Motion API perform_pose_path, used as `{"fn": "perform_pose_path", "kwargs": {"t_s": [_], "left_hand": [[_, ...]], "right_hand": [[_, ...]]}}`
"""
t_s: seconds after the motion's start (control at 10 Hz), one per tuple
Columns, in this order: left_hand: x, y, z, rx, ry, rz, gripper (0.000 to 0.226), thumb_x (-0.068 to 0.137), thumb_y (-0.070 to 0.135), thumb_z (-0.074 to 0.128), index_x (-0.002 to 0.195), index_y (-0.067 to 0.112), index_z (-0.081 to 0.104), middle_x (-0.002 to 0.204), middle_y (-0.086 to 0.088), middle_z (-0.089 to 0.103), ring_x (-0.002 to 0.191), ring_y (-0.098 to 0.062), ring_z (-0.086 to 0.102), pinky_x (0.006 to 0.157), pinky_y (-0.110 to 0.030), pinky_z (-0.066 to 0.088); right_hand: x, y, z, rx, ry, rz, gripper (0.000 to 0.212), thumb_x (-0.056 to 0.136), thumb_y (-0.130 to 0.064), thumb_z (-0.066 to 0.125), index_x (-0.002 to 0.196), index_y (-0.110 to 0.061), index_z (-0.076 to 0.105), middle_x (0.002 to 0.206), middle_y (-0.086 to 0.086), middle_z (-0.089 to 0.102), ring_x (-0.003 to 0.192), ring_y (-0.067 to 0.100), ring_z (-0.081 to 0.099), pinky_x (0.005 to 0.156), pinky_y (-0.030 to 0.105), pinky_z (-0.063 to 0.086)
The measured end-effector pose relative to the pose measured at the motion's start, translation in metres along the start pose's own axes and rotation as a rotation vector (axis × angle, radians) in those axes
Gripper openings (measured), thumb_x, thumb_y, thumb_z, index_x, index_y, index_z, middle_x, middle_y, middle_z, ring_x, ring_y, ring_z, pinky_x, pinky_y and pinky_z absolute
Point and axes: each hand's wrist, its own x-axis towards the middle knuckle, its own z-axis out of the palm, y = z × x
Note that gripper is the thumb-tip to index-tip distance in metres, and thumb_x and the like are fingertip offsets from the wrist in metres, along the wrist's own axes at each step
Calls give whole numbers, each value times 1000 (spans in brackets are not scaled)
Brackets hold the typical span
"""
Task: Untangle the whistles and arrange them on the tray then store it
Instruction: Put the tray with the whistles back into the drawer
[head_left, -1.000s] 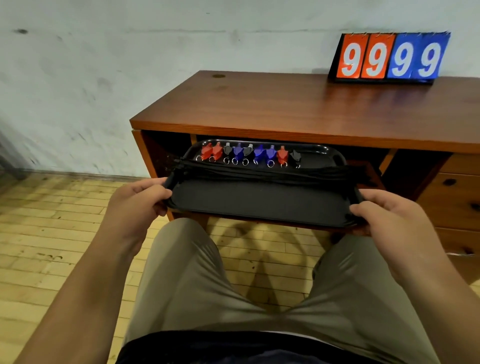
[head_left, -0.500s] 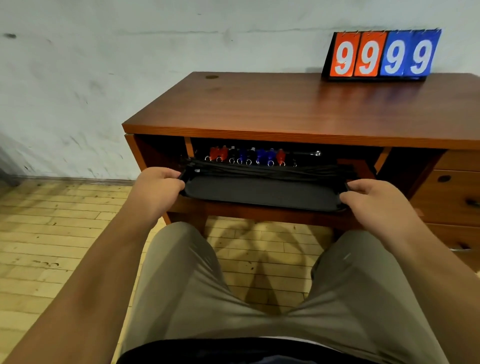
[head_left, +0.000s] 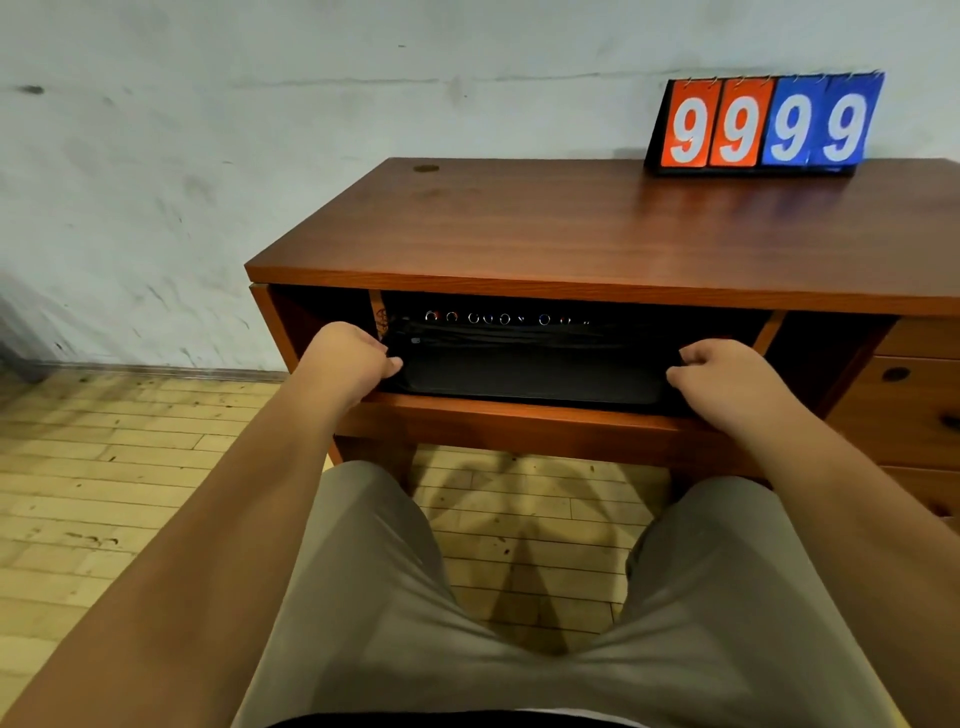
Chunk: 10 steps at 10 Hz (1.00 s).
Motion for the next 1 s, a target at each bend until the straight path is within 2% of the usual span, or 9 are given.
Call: {"fn": "perform_pose_path", "kwargs": {"t_s": [0.1, 0.2, 0.3, 0.4, 0.5, 0.7, 0.8, 0.9, 1.0], "left_hand": [[-3, 1, 3, 38, -4, 5, 15, 87, 23, 85, 96, 15, 76, 109, -13, 79, 106, -35, 76, 96, -52, 62], [-7, 5, 9, 151, -38, -8, 42, 101, 31, 75, 139, 13, 71, 140, -11, 69, 134, -33, 63, 114, -49, 51], [-13, 2, 9, 44, 52, 9, 43, 104, 37, 69, 141, 16, 70, 137, -9, 69, 133, -33, 61, 111, -45, 50], [-28, -12, 9, -68, 147, 71, 36, 105, 35, 66, 136, 18, 73, 106, 4, 73, 104, -27, 72, 90, -39, 58], [-46, -21, 7, -108, 167, 180, 32, 107, 31, 63, 137, 26, 71, 97, 7, 73, 84, -16, 72, 76, -35, 65], [-61, -34, 13, 149, -101, 516, 31, 94, 46, 77, 124, 46, 70, 118, 26, 63, 108, 5, 57, 86, -25, 50], [-57, -33, 22, 176, -62, 625, 30, 94, 33, 81, 122, 41, 75, 121, 26, 63, 113, 10, 52, 98, -21, 45], [-52, -43, 34, 258, 65, 781, 39, 100, 20, 74, 137, 33, 73, 137, 17, 62, 130, -10, 47, 115, -34, 39], [-51, -54, 45, 412, 95, 825, 61, 103, 22, 67, 160, 33, 49, 162, 12, 43, 145, -21, 33, 123, -37, 26]], "right_hand": [[7, 12, 10, 31, -12, -14, 51, 108, -30, 62, 155, -11, 55, 140, 11, 67, 110, 26, 65, 96, 38, 51], [14, 20, 17, -13, 3, -11, 53, 106, -36, 64, 154, -14, 57, 148, 8, 64, 139, 32, 55, 116, 46, 47], [16, 23, 20, -68, 15, -6, 54, 104, -42, 64, 152, -16, 59, 145, 7, 66, 142, 36, 52, 117, 51, 46], [11, 24, 23, -147, 97, -57, 55, 103, -50, 61, 147, -18, 65, 133, 6, 69, 129, 36, 59, 109, 53, 53], [-11, 22, 20, -4, 205, -210, 54, 102, -55, 62, 144, -23, 65, 125, -1, 65, 118, 21, 62, 100, 45, 57], [-45, 14, 18, -170, -15, -524, 77, 87, -69, 70, 154, -36, 50, 144, -16, 49, 139, 12, 39, 117, 40, 39], [-41, 16, 29, -236, 41, -568, 60, 94, -59, 69, 150, -39, 55, 137, -16, 53, 133, 12, 43, 116, 42, 41], [-36, 23, 44, -222, 216, -659, 36, 101, -44, 68, 136, -38, 70, 121, -15, 60, 118, 13, 49, 105, 42, 46], [-33, 30, 62, -204, 376, -674, 35, 103, -17, 68, 136, -30, 75, 125, -8, 67, 118, 21, 52, 104, 47, 47]]}}
